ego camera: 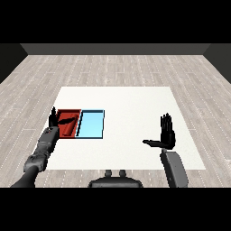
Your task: Pick the red can and put it in the red box
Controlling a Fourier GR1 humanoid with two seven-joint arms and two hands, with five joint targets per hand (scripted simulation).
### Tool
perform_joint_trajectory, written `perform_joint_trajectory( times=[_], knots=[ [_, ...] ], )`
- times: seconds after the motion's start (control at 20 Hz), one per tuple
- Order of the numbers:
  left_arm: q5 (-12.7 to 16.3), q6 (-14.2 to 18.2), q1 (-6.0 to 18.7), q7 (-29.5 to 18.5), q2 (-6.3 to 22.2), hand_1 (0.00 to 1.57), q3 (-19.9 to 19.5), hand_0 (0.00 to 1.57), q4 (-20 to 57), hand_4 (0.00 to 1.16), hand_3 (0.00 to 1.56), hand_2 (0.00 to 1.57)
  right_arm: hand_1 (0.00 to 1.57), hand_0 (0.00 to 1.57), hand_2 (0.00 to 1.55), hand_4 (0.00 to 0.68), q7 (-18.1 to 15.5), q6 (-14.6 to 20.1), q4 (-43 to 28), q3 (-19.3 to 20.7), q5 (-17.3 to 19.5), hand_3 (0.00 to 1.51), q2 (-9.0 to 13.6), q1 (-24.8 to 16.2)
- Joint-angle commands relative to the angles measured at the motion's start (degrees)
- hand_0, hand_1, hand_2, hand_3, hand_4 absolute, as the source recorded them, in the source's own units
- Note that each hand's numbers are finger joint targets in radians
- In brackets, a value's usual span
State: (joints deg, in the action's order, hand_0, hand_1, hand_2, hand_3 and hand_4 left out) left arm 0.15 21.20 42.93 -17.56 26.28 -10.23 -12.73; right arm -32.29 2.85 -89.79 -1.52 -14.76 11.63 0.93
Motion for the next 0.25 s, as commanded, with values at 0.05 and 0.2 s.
perform_joint_trajectory(
  times=[0.05,0.2],
  knots=[
    [8.63,-6.15,-1.59,-17.37,-2.72,0.00,-7.33,0.00,-11.87,0.00,0.00,0.00,0.00,0.00,0.00,0.000,0.18,-1.14,-0.74,-0.69,-1.02,0.00,-0.67,-0.27],
    [9.50,-8.83,-3.59,-23.78,-7.66,0.00,-6.29,0.00,-17.99,0.00,0.00,0.00,0.00,0.00,0.00,0.000,0.48,-1.86,-2.07,-1.38,-0.21,0.00,0.28,-1.84]
  ],
)
